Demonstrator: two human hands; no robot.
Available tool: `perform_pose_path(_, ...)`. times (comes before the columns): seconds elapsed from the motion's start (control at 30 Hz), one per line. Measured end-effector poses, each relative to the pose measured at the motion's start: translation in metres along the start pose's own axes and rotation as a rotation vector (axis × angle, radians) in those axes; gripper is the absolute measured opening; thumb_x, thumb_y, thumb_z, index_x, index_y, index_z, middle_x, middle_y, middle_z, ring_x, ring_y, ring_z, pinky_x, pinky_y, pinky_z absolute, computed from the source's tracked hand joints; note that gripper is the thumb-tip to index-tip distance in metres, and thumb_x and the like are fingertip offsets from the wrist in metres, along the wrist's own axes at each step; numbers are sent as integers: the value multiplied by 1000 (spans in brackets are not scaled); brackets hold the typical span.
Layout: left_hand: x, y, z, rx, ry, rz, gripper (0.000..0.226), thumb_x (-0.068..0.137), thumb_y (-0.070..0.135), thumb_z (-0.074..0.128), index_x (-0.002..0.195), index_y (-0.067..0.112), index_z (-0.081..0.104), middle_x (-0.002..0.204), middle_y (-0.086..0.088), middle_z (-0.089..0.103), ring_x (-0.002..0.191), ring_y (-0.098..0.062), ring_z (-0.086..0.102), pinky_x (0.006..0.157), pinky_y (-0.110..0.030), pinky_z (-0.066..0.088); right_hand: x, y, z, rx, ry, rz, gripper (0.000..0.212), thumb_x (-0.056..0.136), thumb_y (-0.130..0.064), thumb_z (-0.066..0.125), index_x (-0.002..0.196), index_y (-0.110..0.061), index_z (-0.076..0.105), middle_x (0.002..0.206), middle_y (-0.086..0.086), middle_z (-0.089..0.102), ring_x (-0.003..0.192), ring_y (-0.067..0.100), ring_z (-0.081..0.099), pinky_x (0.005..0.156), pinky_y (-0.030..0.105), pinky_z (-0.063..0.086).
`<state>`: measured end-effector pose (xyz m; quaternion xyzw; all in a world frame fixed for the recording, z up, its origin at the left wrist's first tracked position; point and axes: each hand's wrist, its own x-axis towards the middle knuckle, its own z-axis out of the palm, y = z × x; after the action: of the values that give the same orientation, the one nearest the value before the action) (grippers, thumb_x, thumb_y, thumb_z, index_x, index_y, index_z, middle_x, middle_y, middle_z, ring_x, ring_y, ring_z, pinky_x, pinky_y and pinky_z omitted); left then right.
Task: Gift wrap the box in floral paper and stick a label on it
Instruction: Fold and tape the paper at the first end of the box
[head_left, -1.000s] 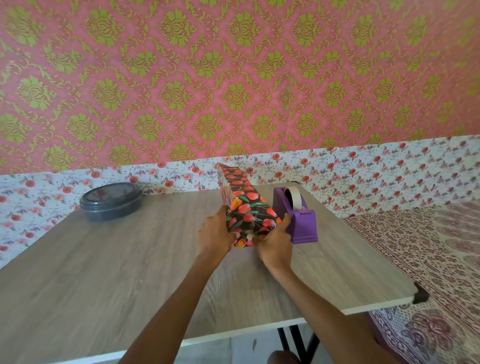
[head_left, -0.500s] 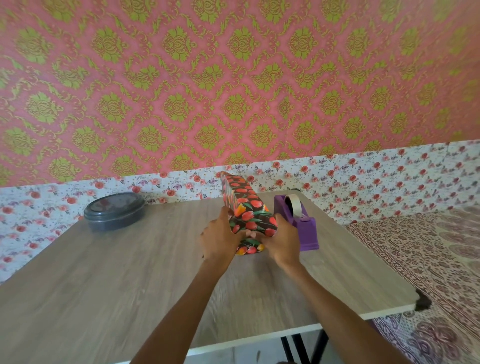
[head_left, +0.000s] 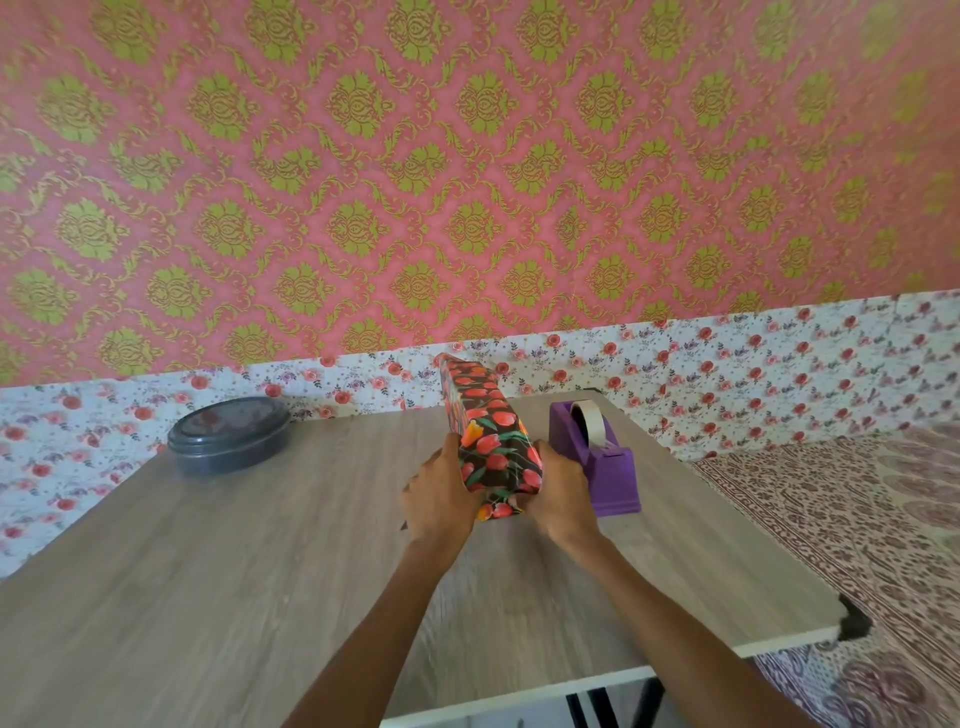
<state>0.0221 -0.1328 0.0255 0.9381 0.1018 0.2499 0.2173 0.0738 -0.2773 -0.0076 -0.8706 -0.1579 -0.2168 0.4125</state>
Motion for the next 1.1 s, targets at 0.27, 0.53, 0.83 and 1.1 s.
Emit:
perform_pose_path(0.27, 4, -9, -9, -100, -69, -28, 36, 86, 43, 67, 115, 22, 58, 102, 0, 71, 83, -18, 67, 71, -33, 57, 0, 6, -14, 119, 11, 20, 11, 80, -19, 79, 85, -18, 68, 76, -9, 70, 70, 2, 64, 61, 23, 52)
perform_pose_path(0.53, 0, -22, -56, -398, 157, 180, 84, 74, 37, 83, 142, 28, 35, 133, 11, 36, 114, -5, 40, 91, -29, 42, 15, -36, -43, 148, 6, -191, 17, 75, -13, 80, 91, -17, 75, 82, -13, 70, 75, 2, 64, 68, 19, 51)
perform_pose_path(0.83, -8, -46, -78, -121, -94, 301, 21, 81, 16, 74, 99, 26, 76, 98, 10, 73, 90, -12, 66, 73, -19, 46, 7, -59, -26, 132, -148, -422, 39, 69, 3, 78, 94, -27, 76, 94, -17, 73, 91, -2, 67, 80, 26, 57)
perform_pose_path(1.1, -35, -82, -51, -151, 9, 259, 32, 75, 6, 71, 101, 24, 75, 98, 5, 74, 91, -18, 68, 76, -30, 54, -10, -50, -12, -208, -262, -567, 28, 76, -26, 82, 104, -25, 77, 99, -8, 74, 90, 10, 67, 78, 25, 52)
